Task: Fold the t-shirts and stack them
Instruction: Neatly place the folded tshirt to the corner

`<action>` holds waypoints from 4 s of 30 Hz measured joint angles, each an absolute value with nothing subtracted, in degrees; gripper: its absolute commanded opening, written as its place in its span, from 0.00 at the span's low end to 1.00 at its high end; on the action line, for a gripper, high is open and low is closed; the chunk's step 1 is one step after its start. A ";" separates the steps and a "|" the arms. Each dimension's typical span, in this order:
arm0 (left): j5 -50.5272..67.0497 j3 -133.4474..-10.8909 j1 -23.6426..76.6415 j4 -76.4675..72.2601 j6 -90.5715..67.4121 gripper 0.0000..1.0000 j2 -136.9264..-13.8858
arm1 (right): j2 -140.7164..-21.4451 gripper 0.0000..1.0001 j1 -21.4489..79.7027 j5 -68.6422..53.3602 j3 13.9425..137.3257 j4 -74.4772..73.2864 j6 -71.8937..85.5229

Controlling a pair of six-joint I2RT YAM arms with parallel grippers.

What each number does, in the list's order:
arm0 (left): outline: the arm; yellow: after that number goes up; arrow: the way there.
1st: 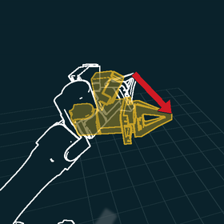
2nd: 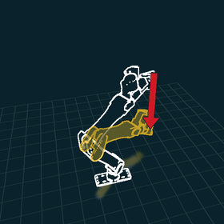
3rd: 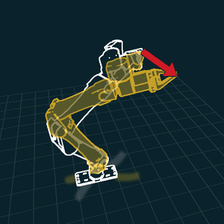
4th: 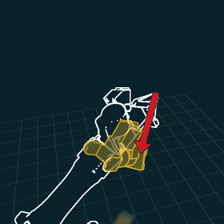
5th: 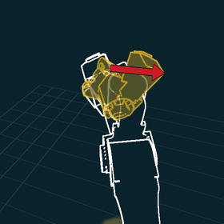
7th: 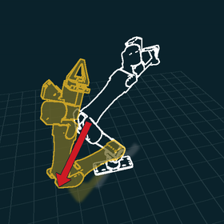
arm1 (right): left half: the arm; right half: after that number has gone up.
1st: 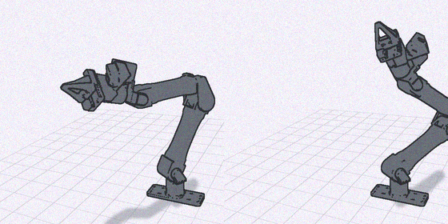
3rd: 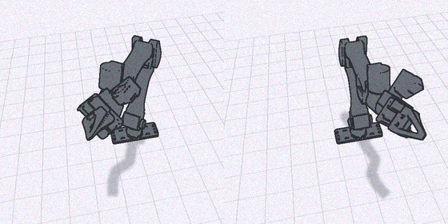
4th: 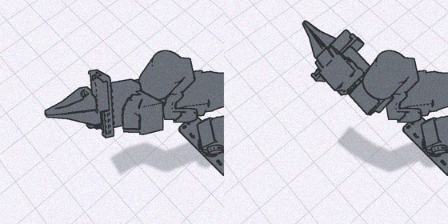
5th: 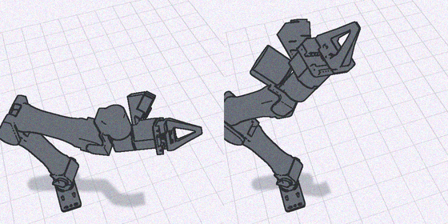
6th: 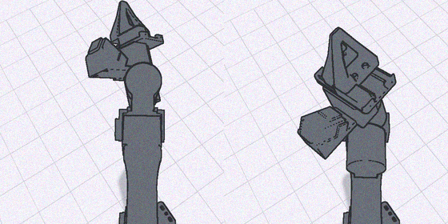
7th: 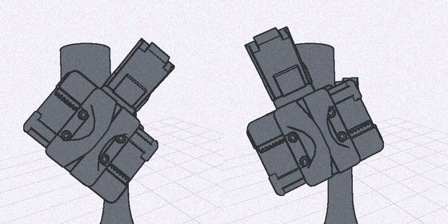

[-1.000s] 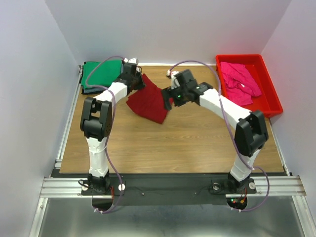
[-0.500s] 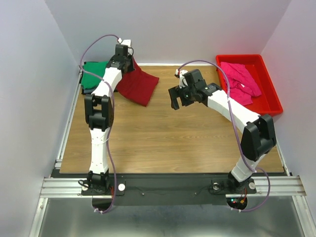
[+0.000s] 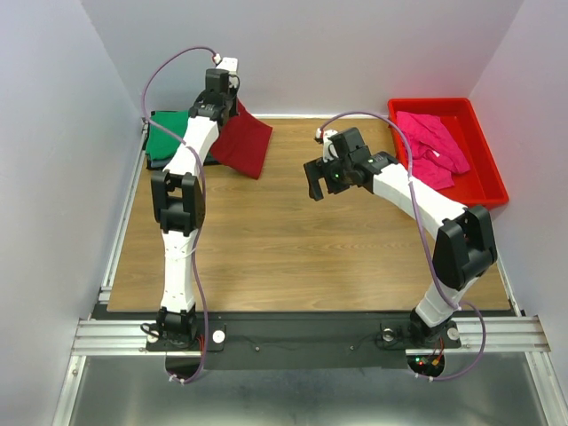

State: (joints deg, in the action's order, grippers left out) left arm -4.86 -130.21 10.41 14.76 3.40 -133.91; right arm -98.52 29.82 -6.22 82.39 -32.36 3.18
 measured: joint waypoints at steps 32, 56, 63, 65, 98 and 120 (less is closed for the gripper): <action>-3.38 -131.28 8.62 10.96 17.52 0.00 -128.68 | -98.48 1.00 29.82 -6.66 82.39 -32.34 3.20; 0.05 -131.28 5.45 12.75 22.48 0.00 -126.15 | -98.50 1.00 29.82 -7.11 82.39 -32.34 3.22; 1.34 -131.28 3.31 13.06 24.45 0.00 -126.41 | -98.72 1.00 29.82 -7.55 82.39 -32.34 3.25; 1.93 -131.28 2.79 13.06 25.32 0.00 -126.69 | -98.96 1.00 29.82 -7.57 82.39 -32.34 3.25; 8.80 -131.87 -5.78 8.43 36.88 0.00 -136.29 | -105.73 1.00 29.82 -7.90 84.82 -32.47 3.42; 7.90 -134.41 -8.80 4.40 40.47 0.24 -142.69 | -107.50 1.00 29.80 -7.29 84.82 -32.60 3.22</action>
